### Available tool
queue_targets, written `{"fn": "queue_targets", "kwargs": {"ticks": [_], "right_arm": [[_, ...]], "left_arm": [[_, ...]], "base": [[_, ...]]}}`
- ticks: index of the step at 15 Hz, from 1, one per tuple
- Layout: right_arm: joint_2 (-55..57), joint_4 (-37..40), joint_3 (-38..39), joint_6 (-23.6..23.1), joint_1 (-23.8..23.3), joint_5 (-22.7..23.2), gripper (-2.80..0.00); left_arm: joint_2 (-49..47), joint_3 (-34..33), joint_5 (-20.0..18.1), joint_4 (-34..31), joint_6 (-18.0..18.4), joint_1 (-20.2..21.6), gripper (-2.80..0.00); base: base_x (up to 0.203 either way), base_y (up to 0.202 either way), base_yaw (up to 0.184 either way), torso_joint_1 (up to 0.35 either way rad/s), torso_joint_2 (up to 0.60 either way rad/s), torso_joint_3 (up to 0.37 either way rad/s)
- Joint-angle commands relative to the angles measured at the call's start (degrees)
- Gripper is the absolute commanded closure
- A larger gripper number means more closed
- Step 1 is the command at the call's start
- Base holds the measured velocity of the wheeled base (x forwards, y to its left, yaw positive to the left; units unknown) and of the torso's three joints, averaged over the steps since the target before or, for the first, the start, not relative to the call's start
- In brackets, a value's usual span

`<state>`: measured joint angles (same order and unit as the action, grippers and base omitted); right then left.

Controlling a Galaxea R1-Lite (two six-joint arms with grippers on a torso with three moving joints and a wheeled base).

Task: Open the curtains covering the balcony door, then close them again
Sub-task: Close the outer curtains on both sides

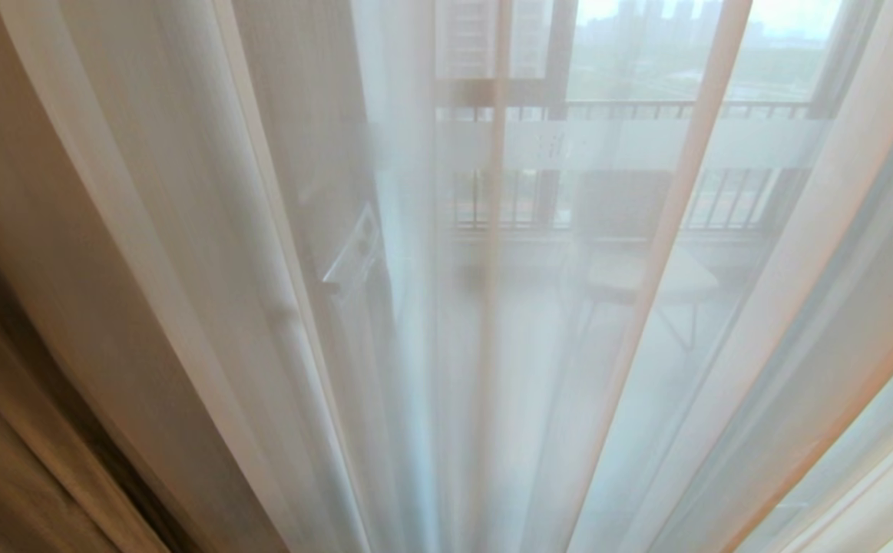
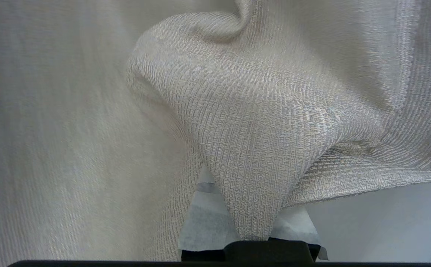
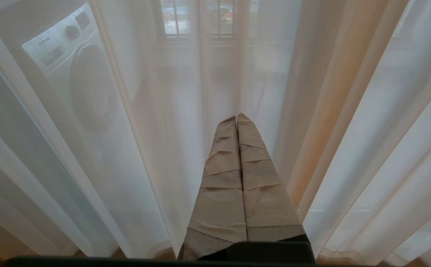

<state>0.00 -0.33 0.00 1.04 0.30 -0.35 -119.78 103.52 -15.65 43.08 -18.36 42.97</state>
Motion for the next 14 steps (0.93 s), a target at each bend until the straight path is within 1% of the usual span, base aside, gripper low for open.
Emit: {"fn": "queue_targets", "kwargs": {"ticks": [1,6,10,14], "right_arm": [[0.0,0.0,0.0,0.0,0.0,0.0,0.00],[0.0,0.0,0.0,0.0,0.0,0.0,0.00],[0.0,0.0,0.0,0.0,0.0,0.0,0.00],[0.0,0.0,0.0,0.0,0.0,0.0,0.00]], "left_arm": [[6.7,-5.5,-0.1,0.2,-0.2,-3.2,0.00],[16.0,-16.8,-0.1,0.1,-0.6,-11.2,0.00],[23.7,-26.2,0.0,0.0,-0.6,-18.6,0.00],[29.3,-32.9,0.0,-0.1,-0.6,-26.0,0.00]], "base": [[0.000,0.000,0.000,0.000,0.00,0.000],[0.000,0.000,0.000,0.000,0.00,0.000],[0.000,0.000,0.000,0.000,0.00,0.000],[0.000,0.000,0.000,0.000,0.00,0.000]]}}
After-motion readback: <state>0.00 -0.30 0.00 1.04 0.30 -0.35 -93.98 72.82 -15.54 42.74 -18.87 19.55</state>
